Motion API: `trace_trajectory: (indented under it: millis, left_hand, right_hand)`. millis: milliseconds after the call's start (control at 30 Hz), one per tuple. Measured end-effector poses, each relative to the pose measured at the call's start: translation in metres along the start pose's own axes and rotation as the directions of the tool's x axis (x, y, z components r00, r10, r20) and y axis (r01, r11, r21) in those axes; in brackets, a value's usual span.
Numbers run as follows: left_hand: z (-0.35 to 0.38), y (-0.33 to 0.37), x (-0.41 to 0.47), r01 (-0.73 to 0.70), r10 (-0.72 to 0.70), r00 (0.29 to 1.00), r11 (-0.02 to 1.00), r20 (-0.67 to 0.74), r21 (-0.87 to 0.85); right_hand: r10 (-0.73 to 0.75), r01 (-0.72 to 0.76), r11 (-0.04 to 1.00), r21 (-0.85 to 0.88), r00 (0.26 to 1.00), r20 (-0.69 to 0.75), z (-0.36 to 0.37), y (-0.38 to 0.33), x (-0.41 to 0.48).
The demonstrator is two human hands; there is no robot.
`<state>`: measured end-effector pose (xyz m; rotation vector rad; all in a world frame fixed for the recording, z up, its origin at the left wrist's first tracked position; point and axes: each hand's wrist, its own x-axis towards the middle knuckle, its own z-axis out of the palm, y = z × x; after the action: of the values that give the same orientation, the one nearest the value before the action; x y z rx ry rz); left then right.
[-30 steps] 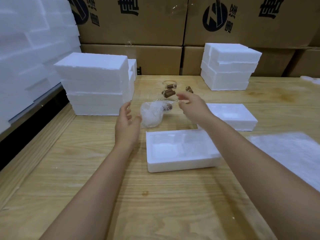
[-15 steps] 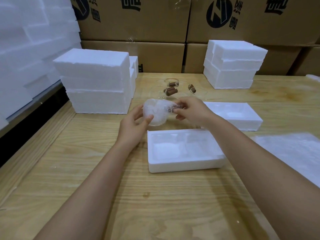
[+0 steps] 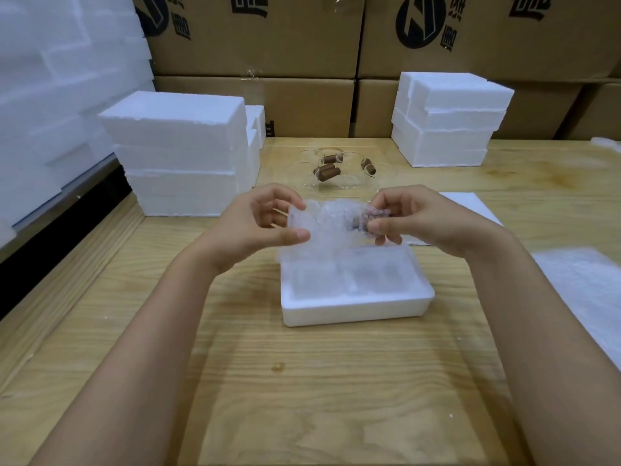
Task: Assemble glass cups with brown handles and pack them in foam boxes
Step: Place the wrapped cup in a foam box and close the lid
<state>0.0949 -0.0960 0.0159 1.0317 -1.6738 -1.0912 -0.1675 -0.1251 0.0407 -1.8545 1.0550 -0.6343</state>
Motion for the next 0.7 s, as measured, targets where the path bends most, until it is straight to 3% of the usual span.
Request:
trace_trajectory:
  millis: [133, 233, 467, 700]
  left_hand:
    - [-0.003, 0.001, -0.003, 0.072, -0.072, 0.98, 0.997, 0.184, 0.011]
    - [-0.002, 0.003, -0.004, 0.11, -0.138, 0.958, 0.986, 0.251, 0.124]
    - [0.003, -0.004, -0.001, 0.083, -0.161, 0.968, 0.928, 0.19, 0.362]
    - [0.002, -0.009, 0.003, 0.052, -0.141, 0.975, 0.897, 0.172, 0.439]
  right_hand:
    - [0.057, -0.053, 0.998, -0.03, 0.989, 0.134, 0.0, -0.001, -0.003]
    - [0.101, -0.093, 0.994, -0.056, 0.982, 0.158, 0.001, 0.001, -0.003]
    - [0.137, -0.109, 0.968, -0.224, 0.984, 0.114, 0.007, 0.002, 0.001]
    - [0.12, -0.1, 0.957, -0.272, 0.991, 0.059, 0.012, 0.006, 0.003]
